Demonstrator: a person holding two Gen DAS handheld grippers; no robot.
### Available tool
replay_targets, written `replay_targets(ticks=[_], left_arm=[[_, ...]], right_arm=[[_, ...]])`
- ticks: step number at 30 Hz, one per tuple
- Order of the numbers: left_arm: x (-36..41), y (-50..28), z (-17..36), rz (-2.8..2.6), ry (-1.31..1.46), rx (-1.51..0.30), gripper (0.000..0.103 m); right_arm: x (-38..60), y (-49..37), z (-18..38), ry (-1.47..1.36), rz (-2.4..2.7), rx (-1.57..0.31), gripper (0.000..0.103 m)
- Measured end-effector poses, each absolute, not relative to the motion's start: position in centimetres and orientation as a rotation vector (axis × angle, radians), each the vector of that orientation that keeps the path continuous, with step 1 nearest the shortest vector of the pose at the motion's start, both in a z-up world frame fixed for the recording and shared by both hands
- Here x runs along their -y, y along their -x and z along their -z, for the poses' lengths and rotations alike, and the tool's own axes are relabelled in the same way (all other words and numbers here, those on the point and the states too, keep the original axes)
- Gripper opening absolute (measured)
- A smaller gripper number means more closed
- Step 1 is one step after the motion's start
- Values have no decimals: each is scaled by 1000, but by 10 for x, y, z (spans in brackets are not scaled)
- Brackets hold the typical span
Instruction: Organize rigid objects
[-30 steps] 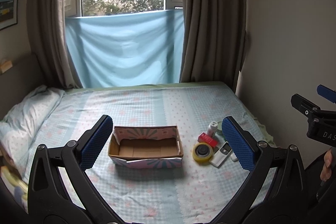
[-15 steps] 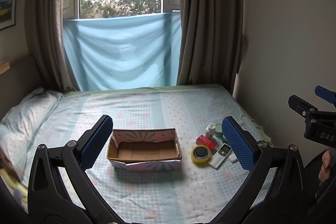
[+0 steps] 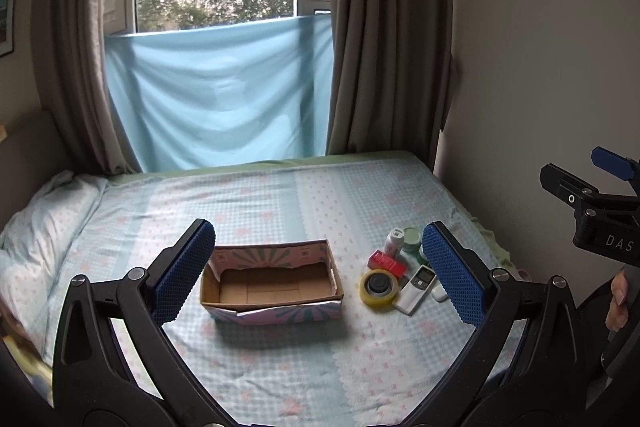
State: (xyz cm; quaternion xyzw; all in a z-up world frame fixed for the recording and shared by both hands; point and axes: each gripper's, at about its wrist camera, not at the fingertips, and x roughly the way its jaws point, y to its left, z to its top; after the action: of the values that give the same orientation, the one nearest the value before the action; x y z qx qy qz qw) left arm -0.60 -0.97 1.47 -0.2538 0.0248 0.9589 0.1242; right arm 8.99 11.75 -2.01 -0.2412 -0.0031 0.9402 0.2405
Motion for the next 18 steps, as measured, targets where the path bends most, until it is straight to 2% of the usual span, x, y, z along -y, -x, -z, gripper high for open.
replay_targets(ticks=[9,18], left_arm=[[-6,47,26,-2689,900,-40,103],[-66,90,99,-2626,1148,40,103]], right_arm=[[-150,-61,32,721,-2529,43,103],[-229,-9,82,847,-2544,22,103]])
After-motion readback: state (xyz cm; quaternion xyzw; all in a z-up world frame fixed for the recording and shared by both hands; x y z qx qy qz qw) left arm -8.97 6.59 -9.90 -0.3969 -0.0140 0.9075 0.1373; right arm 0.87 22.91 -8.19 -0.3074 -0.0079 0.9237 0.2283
